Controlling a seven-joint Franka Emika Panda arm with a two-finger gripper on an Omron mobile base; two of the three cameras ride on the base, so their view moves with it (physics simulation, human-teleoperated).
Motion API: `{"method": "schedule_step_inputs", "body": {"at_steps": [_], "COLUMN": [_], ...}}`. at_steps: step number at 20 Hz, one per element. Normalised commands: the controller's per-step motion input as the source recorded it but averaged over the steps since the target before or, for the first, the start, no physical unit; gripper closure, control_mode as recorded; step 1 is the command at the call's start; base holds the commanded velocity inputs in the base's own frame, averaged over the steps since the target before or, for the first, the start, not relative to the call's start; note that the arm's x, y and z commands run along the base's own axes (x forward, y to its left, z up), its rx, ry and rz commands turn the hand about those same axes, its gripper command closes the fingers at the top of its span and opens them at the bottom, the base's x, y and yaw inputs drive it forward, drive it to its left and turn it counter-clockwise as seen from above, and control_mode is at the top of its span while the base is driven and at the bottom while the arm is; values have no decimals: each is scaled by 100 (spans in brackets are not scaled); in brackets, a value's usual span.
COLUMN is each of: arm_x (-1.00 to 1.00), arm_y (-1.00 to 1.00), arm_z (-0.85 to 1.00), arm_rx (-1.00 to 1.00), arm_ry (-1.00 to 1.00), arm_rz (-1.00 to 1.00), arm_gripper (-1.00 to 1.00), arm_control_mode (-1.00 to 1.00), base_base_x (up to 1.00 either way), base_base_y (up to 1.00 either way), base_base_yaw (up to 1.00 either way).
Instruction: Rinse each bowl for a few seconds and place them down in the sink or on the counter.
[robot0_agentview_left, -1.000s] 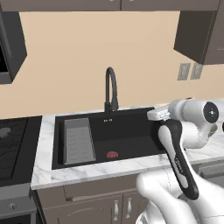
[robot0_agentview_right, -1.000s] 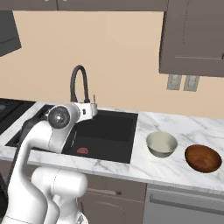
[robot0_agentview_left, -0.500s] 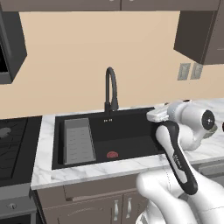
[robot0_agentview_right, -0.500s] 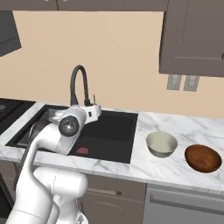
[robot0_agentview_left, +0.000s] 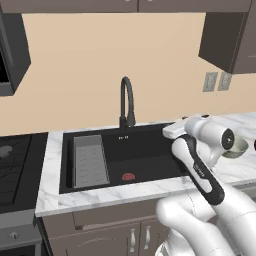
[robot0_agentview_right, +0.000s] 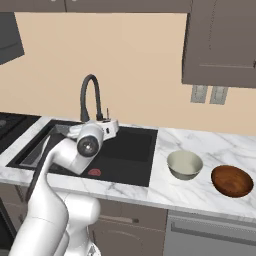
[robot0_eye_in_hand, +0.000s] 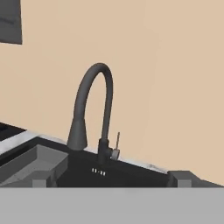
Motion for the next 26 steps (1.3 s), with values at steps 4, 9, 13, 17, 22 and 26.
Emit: {"method": "schedule_step_inputs", "body": {"at_steps": [4, 9, 13, 17, 22, 26], "arm_x": [29, 25, 20, 18, 21, 27], "arm_y": [-6, -3, 0, 1, 1, 4], "arm_z": [-3, -5, -4, -10, -14, -20], "arm_rx": [4, 4, 0, 0, 0, -2], "arm_ry": [0, 0, 0, 0, -1, -7], "arm_rz": [7, 8, 8, 8, 6, 0], "arm_gripper": [-100, -100, -100, -100, -100, -100], "arm_control_mode": [-100, -100, -100, -100, -100, -100], "base_base_x": [0, 0, 0, 0, 0, 0], "base_base_y": [0, 0, 0, 0, 0, 0], "base_base_yaw": [0, 0, 0, 0, 0, 0]}}
